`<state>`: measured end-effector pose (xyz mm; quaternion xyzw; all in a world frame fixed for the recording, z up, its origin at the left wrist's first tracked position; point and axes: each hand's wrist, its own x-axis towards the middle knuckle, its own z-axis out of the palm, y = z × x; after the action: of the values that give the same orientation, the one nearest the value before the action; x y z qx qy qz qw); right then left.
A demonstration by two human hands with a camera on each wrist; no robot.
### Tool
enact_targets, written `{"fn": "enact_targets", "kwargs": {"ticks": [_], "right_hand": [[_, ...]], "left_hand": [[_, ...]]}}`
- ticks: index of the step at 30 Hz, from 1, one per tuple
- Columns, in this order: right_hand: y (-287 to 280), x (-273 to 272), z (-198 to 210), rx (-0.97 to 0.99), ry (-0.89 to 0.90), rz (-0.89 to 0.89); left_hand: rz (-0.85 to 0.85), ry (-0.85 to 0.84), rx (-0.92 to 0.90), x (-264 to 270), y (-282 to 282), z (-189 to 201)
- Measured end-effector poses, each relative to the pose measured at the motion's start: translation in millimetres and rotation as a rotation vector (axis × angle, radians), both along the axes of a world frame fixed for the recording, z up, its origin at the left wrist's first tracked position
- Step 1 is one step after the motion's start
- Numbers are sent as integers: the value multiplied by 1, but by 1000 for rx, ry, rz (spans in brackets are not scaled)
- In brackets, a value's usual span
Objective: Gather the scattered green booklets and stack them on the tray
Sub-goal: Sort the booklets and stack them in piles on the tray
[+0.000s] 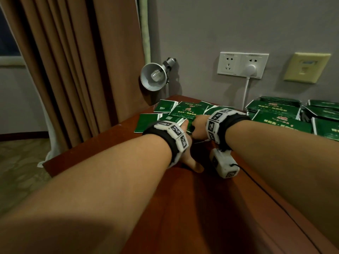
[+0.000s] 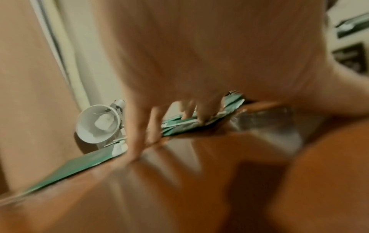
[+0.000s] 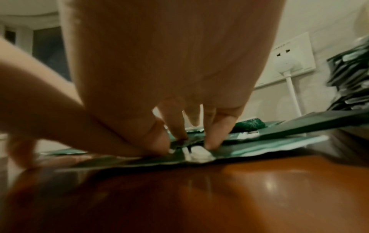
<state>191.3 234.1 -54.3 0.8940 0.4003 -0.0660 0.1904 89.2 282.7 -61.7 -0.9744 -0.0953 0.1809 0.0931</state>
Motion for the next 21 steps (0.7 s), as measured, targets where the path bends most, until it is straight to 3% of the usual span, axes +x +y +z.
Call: {"fn": "enact_targets", "kwargs": {"ticks": [6, 21], "right_hand": [[-7, -3, 5, 64, 54, -17], [-34, -20, 15, 136, 132, -68]], "left_hand": [[-79, -49, -38, 3, 10, -8], [-86, -81, -62, 10, 10, -10]]}}
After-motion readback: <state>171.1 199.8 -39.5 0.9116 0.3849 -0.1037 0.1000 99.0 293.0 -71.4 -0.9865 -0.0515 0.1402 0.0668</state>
